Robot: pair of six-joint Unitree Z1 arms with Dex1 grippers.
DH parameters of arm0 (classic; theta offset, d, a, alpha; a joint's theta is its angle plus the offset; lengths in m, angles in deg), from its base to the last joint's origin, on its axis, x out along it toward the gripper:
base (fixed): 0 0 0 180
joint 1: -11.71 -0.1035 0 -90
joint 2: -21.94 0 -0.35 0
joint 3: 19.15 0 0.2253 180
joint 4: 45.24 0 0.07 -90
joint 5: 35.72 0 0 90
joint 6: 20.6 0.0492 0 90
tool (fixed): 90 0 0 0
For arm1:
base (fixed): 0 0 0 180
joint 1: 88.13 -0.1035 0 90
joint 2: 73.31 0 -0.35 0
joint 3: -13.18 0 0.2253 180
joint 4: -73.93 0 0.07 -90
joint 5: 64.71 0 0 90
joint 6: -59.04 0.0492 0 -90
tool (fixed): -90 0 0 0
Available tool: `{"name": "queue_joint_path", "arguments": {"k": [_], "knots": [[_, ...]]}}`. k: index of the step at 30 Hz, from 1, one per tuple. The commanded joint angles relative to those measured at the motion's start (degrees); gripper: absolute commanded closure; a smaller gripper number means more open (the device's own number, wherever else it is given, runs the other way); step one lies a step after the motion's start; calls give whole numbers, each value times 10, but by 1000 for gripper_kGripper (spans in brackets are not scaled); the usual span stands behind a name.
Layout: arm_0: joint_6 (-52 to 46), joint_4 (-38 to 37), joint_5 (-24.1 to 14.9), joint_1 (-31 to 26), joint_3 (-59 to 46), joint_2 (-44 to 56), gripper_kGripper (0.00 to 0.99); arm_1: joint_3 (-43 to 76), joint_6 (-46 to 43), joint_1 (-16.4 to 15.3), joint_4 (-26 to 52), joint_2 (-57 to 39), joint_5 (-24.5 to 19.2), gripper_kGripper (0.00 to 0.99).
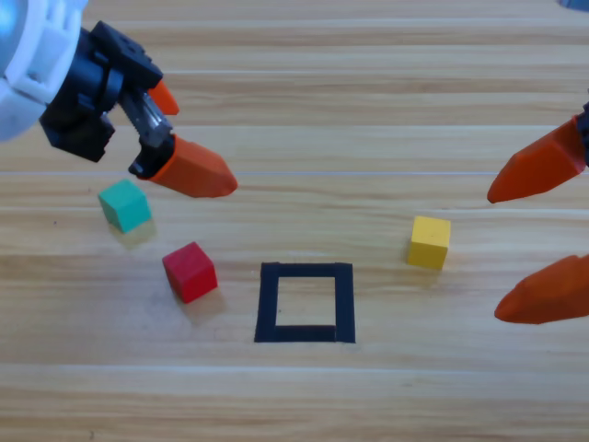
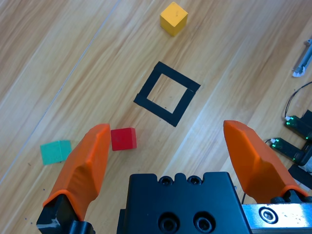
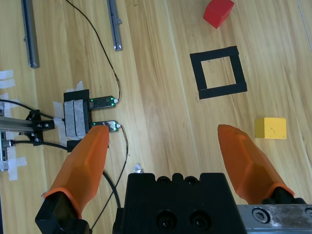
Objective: Stack the blocks in the rectangular block: red at the bottom, yellow in the middle, green on top
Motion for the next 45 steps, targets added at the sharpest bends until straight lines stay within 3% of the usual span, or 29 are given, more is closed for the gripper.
{"name": "queue_joint_path", "arguments": {"k": [1,7,9,12,17,24,29,34,37,41,45], "knots": [[-4,6,-9,12,-11,-16,0,16,5,-13,10,-33,-4,8],[-8,5,-10,12,-13,-16,0,17,25,-13,14,-19,-42,7],[-16,6,-14,12,-13,-16,0,14,36,-13,14,-1,-77,7],[-60,16,-43,12,8,-19,0,7,67,-13,14,49,-166,5],[-215,68,-135,-3,82,-59,24,-57,137,-13,-21,172,-255,2],[-281,131,-128,-47,121,-124,0,-101,133,-7,-22,264,-354,1],[-337,164,-141,-47,119,-177,0,-104,36,8,-23,300,-361,4],[-413,221,-139,-47,155,-261,0,-125,-71,85,-25,343,-273,4],[-464,217,-130,-41,149,-274,0,-135,-117,108,-25,354,-242,4],[-491,207,-119,-29,151,-283,0,-143,-153,117,-25,369,-232,4],[-431,173,-89,-29,119,-282,0,-145,-173,117,-25,391,-232,4]]}}
